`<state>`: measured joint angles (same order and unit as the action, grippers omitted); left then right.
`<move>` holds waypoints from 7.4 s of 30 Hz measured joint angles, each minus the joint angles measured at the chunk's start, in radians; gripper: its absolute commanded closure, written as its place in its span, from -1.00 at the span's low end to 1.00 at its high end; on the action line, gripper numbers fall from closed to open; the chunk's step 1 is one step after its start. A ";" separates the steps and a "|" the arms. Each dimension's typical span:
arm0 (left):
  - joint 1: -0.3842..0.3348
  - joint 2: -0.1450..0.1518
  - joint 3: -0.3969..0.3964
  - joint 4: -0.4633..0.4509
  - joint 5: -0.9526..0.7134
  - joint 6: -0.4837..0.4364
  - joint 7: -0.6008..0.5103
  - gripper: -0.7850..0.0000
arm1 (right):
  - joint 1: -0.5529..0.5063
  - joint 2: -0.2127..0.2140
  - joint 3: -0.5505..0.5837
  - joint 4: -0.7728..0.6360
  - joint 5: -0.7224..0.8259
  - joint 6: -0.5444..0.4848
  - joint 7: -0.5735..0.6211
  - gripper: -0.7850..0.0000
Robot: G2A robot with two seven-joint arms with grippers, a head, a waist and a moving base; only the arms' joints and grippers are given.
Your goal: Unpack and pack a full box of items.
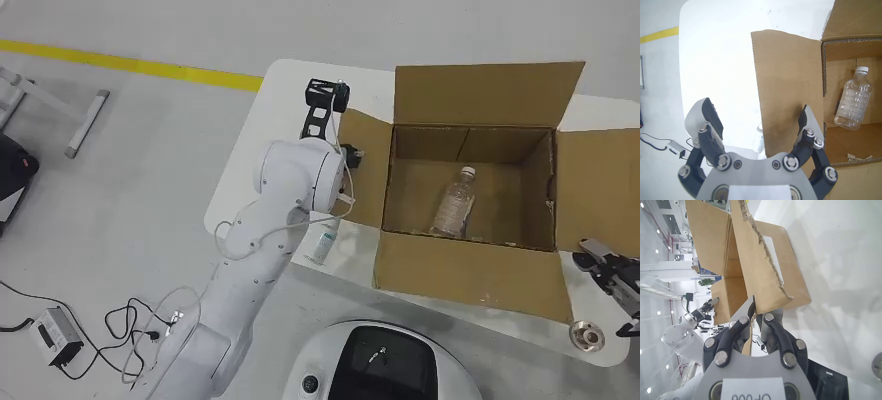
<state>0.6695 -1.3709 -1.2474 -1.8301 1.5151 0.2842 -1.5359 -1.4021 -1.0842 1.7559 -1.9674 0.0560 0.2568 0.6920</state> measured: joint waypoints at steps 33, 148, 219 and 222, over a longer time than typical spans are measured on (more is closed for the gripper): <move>-0.018 -0.056 -0.028 -0.228 -0.063 0.000 0.000 -1.00 | 0.092 0.053 0.177 -0.173 -0.730 -0.556 -0.259 1.00; 0.478 0.156 -0.062 -0.080 -0.270 -0.182 0.084 -0.78 | 0.101 0.056 0.161 -0.166 -0.741 -0.583 -0.259 1.00; 0.211 0.160 -0.226 -0.405 -0.587 -0.081 0.103 1.00 | 0.101 0.056 0.161 -0.166 -0.741 -0.583 -0.259 1.00; 0.212 0.160 -0.227 -0.405 -0.587 -0.081 0.103 1.00 | 0.101 0.056 0.161 -0.166 -0.741 -0.583 -0.259 1.00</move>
<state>0.8811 -1.2112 -1.4741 -2.2347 0.9284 0.2033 -1.4328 -1.3006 -1.0279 1.9171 -2.1333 -0.6849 -0.3257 0.4329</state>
